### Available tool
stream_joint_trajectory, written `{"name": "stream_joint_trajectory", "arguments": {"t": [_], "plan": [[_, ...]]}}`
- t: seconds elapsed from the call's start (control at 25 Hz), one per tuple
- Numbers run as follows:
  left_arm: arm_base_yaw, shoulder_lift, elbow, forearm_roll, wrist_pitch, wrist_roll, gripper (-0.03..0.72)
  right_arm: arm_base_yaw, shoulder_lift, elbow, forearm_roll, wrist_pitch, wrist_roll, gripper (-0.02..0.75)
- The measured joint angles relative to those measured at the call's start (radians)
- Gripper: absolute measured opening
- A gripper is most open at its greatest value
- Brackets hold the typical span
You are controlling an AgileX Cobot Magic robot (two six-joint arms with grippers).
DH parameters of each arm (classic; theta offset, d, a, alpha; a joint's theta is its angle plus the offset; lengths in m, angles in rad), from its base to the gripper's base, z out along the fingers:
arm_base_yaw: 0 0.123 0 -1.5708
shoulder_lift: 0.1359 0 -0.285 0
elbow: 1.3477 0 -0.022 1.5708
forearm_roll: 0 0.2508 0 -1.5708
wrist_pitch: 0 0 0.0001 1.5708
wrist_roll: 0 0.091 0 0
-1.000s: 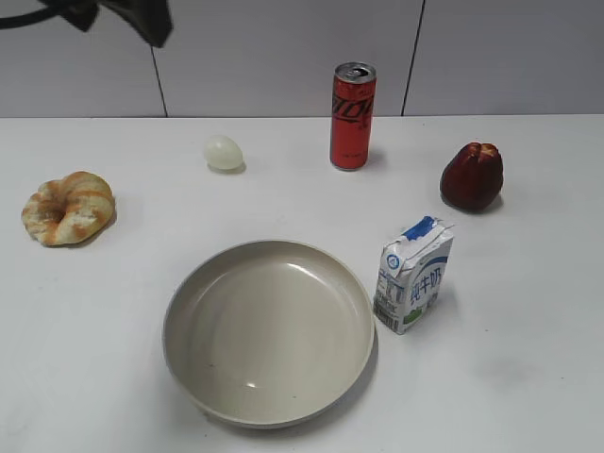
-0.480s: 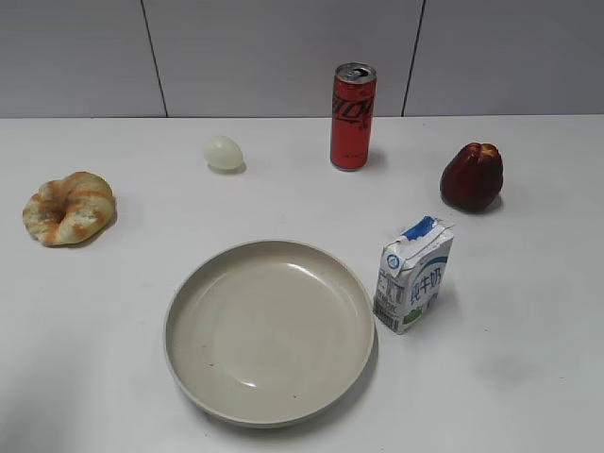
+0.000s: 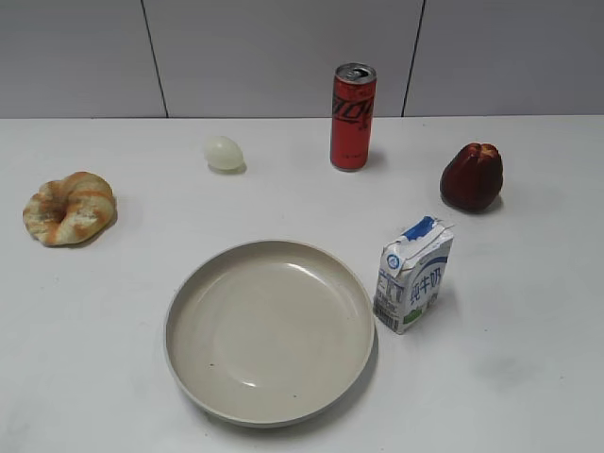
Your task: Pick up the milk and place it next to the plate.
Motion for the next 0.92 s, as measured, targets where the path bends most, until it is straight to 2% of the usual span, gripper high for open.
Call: {"name": "stream_joint_trajectory", "arguments": {"t": [0.16,0.56,0.68,0.92], "plan": [[0.000,-0.118,0.004,-0.050,-0.018,0.068,0.555,0.000,0.000,0.000,0.000,0.000,0.000,0.459],[0.002,-0.139,0.007,-0.057,-0.021,0.082,0.555,0.000,0.000,0.000,0.000,0.000,0.000,0.459],[0.046,-0.163,0.007,-0.060,-0.021,0.082,0.555,0.000,0.000,0.000,0.000,0.000,0.000,0.459],[0.190,-0.248,0.009,-0.061,-0.021,0.082,0.555,0.000,0.000,0.000,0.000,0.000,0.000,0.459]]}}
